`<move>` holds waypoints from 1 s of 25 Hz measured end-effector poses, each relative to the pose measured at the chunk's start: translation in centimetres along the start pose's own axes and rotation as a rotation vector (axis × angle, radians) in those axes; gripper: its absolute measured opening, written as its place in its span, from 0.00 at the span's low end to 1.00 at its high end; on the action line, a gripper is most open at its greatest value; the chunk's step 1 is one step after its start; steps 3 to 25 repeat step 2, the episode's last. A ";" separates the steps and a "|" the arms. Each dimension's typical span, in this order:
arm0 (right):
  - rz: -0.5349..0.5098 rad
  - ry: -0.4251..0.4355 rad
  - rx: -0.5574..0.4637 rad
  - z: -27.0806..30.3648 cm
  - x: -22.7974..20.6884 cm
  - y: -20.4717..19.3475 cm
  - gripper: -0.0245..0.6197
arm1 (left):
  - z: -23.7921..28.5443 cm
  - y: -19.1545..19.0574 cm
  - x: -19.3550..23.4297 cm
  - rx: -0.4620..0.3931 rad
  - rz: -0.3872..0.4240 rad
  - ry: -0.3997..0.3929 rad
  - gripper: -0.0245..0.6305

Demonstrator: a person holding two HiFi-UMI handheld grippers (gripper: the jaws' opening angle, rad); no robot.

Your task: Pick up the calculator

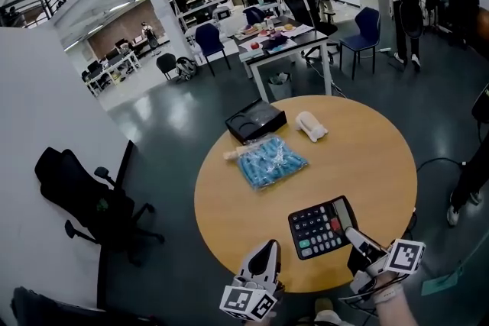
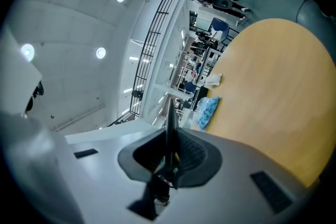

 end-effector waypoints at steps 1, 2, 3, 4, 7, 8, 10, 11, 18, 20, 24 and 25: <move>0.003 0.001 -0.001 0.0 -0.2 0.0 0.12 | 0.1 -0.1 0.0 0.003 0.000 -0.003 0.05; 0.007 0.001 -0.002 0.1 -0.3 0.1 0.12 | 0.2 -0.1 0.0 0.006 0.001 -0.006 0.05; 0.007 0.001 -0.002 0.1 -0.3 0.1 0.12 | 0.2 -0.1 0.0 0.006 0.001 -0.006 0.05; 0.007 0.001 -0.002 0.1 -0.3 0.1 0.12 | 0.2 -0.1 0.0 0.006 0.001 -0.006 0.05; 0.007 0.001 -0.002 0.1 -0.3 0.1 0.12 | 0.2 -0.1 0.0 0.006 0.001 -0.006 0.05; 0.007 0.001 -0.002 0.1 -0.3 0.1 0.12 | 0.2 -0.1 0.0 0.006 0.001 -0.006 0.05; 0.007 0.001 -0.002 0.1 -0.3 0.1 0.12 | 0.2 -0.1 0.0 0.006 0.001 -0.006 0.05; 0.007 0.001 -0.002 0.1 -0.3 0.1 0.12 | 0.2 -0.1 0.0 0.006 0.001 -0.006 0.05; 0.007 0.001 -0.002 0.1 -0.3 0.1 0.12 | 0.2 -0.1 0.0 0.006 0.001 -0.006 0.05; 0.007 0.001 -0.002 0.1 -0.3 0.1 0.12 | 0.2 -0.1 0.0 0.006 0.001 -0.006 0.05; 0.007 0.001 -0.002 0.1 -0.3 0.1 0.12 | 0.2 -0.1 0.0 0.006 0.001 -0.006 0.05; 0.007 0.001 -0.002 0.1 -0.3 0.1 0.12 | 0.2 -0.1 0.0 0.006 0.001 -0.006 0.05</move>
Point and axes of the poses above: the fingertips, and each gripper's own axes: z forward along the fingers, x to its left, y out of its top, the point moved 9 cm from there along -z, backward along the fingers, and after that the axes turned 6 degrees about y, right-handed, at the moved point
